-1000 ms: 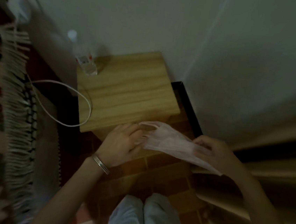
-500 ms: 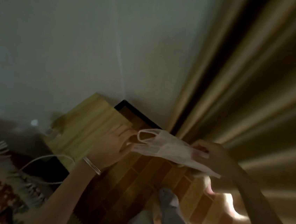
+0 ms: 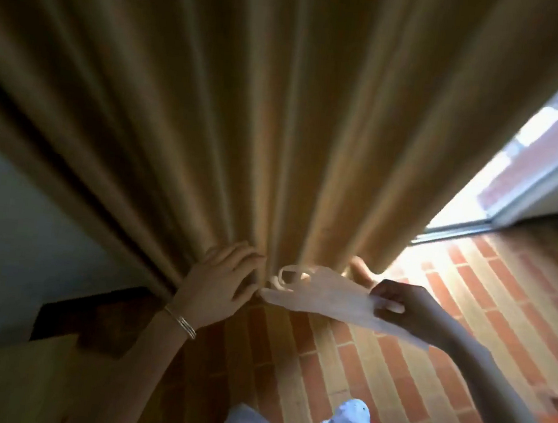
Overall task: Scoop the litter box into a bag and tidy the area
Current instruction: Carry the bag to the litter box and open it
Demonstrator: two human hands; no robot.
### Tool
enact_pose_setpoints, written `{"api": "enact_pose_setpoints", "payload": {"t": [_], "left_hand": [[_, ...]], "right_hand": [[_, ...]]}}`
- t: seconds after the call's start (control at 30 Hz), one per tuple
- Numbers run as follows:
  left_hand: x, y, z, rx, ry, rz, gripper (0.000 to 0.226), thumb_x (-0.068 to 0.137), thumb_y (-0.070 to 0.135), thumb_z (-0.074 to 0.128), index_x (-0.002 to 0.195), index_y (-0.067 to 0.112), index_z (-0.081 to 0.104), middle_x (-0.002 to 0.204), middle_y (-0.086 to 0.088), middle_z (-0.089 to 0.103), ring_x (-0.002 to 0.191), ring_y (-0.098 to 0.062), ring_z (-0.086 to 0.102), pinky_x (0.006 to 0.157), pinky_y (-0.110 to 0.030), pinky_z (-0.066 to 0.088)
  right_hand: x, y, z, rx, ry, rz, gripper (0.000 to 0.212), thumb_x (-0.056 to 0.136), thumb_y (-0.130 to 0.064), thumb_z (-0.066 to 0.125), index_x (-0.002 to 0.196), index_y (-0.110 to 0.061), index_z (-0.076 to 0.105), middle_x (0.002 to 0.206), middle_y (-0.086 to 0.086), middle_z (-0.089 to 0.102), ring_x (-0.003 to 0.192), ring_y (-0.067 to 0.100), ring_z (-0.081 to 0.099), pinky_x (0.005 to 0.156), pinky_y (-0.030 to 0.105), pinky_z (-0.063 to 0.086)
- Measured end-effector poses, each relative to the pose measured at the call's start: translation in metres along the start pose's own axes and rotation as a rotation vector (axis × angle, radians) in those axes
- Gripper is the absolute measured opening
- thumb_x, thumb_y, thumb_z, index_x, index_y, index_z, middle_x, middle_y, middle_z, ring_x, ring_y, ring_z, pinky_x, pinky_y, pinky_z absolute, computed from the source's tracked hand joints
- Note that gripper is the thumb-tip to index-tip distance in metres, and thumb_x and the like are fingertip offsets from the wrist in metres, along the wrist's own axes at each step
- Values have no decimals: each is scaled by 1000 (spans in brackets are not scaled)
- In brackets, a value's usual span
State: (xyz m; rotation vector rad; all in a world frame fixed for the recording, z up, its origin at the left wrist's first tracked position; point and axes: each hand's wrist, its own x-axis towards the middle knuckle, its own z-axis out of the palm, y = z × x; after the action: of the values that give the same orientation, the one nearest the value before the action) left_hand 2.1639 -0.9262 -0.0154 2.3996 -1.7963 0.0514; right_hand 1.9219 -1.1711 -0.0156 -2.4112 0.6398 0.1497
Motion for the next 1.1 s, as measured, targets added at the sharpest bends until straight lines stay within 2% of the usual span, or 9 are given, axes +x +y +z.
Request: {"api": "enact_pose_setpoints", "payload": {"t": [0.13,0.2,0.33,0.47,0.67,0.77,0.93,1.03,1.1], "left_hand": [[102,83,18,-7,-1,258,47,84,42,44,122,20,59,126,2,58,120,-17,48,102,-32,27],[152,133,28,-17,1,359,47,83,41,42,123,21,58,126,1,58,121,-20,50,104,-36,27],[241,232,45,-32,57,527,44,84,44,42,117,23,61,122,2,61,117,-21,53,102,-39,31],[310,312,54,-26,44,650,45,87,46,39,120,25,59,124,0,60,118,-23,53,102,-46,40],[377,390,69,-8,-12,809,46,90,48,35,124,27,57,126,1,59,118,-21,54,100,-45,43],[405,422,84,-14,-44,883,47,91,49,33,125,26,57,126,1,59,119,-21,53,100,-44,43],[467,467,108,-31,-75,973,48,90,50,30,125,27,55,126,3,59,119,-20,54,101,-44,42],[511,491,115,-76,-53,1016,48,90,50,32,124,27,55,125,2,59,118,-20,54,101,-42,41],[551,509,116,-120,-34,1029,47,89,50,34,123,26,57,124,2,60,117,-21,55,99,-41,41]], "right_hand": [[-62,80,-38,60,102,153,18,80,-12,63,92,-25,60,84,-18,59,77,-5,53,66,10,38],[-90,118,-58,102,154,238,16,80,-12,63,91,-24,61,86,-15,60,78,-2,54,64,12,38],[-132,189,-103,178,240,337,27,78,-10,66,80,-35,56,83,-15,60,75,0,56,66,25,45],[-164,246,-144,204,320,446,13,81,-13,65,92,-21,61,88,-9,63,81,11,59,72,31,49],[-196,303,-171,224,405,571,20,83,-17,66,103,-15,62,89,-12,59,82,1,56,75,19,49],[-208,331,-178,244,440,647,20,83,-17,66,102,-11,63,94,-3,62,87,10,59,77,22,49],[-212,379,-204,291,507,739,11,83,-16,65,92,-19,61,90,-2,63,84,11,58,67,10,41],[-204,405,-229,310,552,776,10,84,-17,64,90,-21,58,92,-4,62,88,11,58,69,11,40],[-194,429,-254,331,585,810,10,84,-18,64,94,-17,60,96,-1,63,91,12,58,76,24,44]]}}
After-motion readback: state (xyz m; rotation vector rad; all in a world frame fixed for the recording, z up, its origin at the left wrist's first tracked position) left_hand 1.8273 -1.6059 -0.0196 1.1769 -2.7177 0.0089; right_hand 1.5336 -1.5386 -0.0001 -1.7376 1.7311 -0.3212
